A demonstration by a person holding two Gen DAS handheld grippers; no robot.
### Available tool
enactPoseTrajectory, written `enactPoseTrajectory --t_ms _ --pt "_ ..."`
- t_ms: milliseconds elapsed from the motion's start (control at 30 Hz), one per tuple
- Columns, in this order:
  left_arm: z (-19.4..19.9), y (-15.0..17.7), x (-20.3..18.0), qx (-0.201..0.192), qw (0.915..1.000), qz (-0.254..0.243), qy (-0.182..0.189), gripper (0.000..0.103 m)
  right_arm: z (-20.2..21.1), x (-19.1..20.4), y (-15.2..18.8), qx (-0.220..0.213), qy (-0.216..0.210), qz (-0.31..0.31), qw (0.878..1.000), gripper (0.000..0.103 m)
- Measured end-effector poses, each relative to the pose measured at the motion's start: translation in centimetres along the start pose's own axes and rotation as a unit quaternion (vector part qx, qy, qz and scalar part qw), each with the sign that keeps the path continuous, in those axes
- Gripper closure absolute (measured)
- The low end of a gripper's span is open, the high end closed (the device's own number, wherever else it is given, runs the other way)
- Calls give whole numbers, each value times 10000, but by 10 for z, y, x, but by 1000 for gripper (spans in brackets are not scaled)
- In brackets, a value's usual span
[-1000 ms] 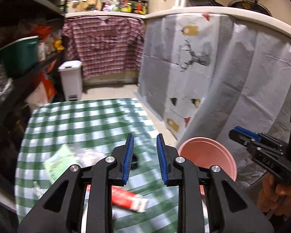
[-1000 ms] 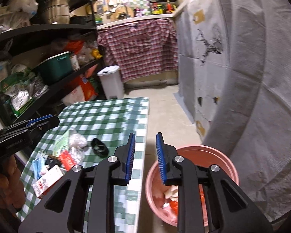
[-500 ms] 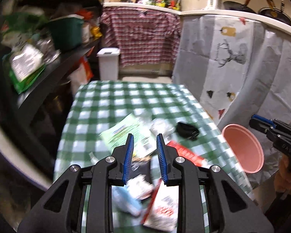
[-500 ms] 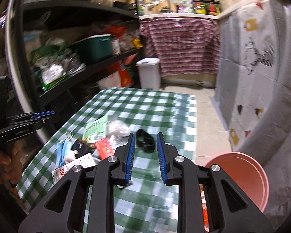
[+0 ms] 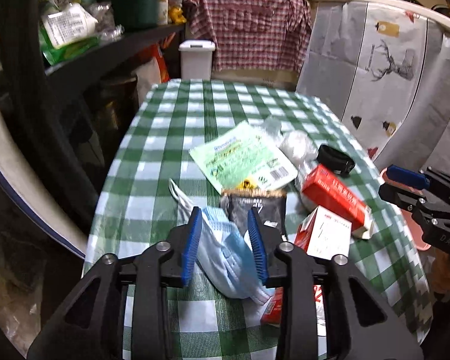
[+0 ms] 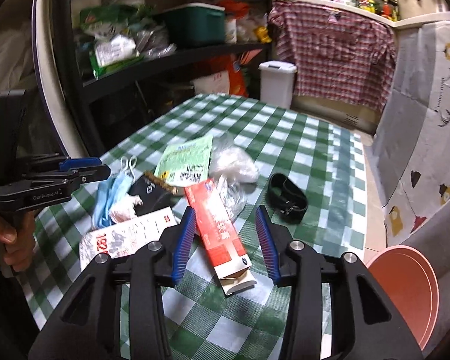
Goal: Collect trash
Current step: 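Grasp the blue face mask with the left tool while the right tool approaches the red toothpaste box, then close the right tool on the red toothpaste box and lift it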
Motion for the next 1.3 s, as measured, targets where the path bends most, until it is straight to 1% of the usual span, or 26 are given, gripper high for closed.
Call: enactPoseTrajectory --t_ms 100,233,367,400,467,500,600,867,933,1000,1133,1200,1233,1267,1300 --pt "-9 5 2 162 9999 47 17 70 -9 0 1 111 -8 30 9999 60" --pt "-16 10 5 329 9994 53 30 70 -25 1 4 381 -49 83 9992 60" --pt "-12 9 8 289 9996 67 30 69 -35 0 7 528 23 153 9985 60" --pt "-10 9 9 248 9996 95 33 68 -36 0 7 536 26 136 9985 60" --pt "-6 9 14 224 9996 174 8 53 -36 -2 6 552 7 94 9984 60" --pt "-6 10 15 241 9995 208 -5 51 -37 -1 5 559 3 94 9984 60" --pt "-6 12 17 303 9993 236 -21 51 -38 0 6 589 18 111 9982 60" --pt "-13 17 13 534 9979 287 226 51 -47 3 13 810 164 264 9962 60" --pt "-15 19 12 585 9977 283 213 51 -47 3 14 836 169 278 9960 60" --pt "-15 19 12 588 9976 287 227 51 -48 3 15 861 185 291 9957 62" --pt "-20 22 13 719 9964 377 242 51 -47 4 16 858 204 318 9956 64" --pt "-22 24 11 780 9962 317 202 52 -46 5 16 851 197 340 9956 66" --pt "-22 23 11 796 9962 291 201 59 -44 5 17 839 201 362 9956 66" --pt "-23 23 10 810 9960 282 244 69 -44 6 17 830 207 375 9956 66" --pt "-23 22 9 819 9959 274 271 72 -42 6 17 813 208 378 9958 67"
Point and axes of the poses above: each gripper's, at about its wrist camera, not at the fingertips, and z roughly against the way its jaws point, x to its left, y to its underside, the point moved 2 cm from there along -z, roughly the way its jaws point, and after that the axes turned 9 degrees about -z, right-handed, at the moved point
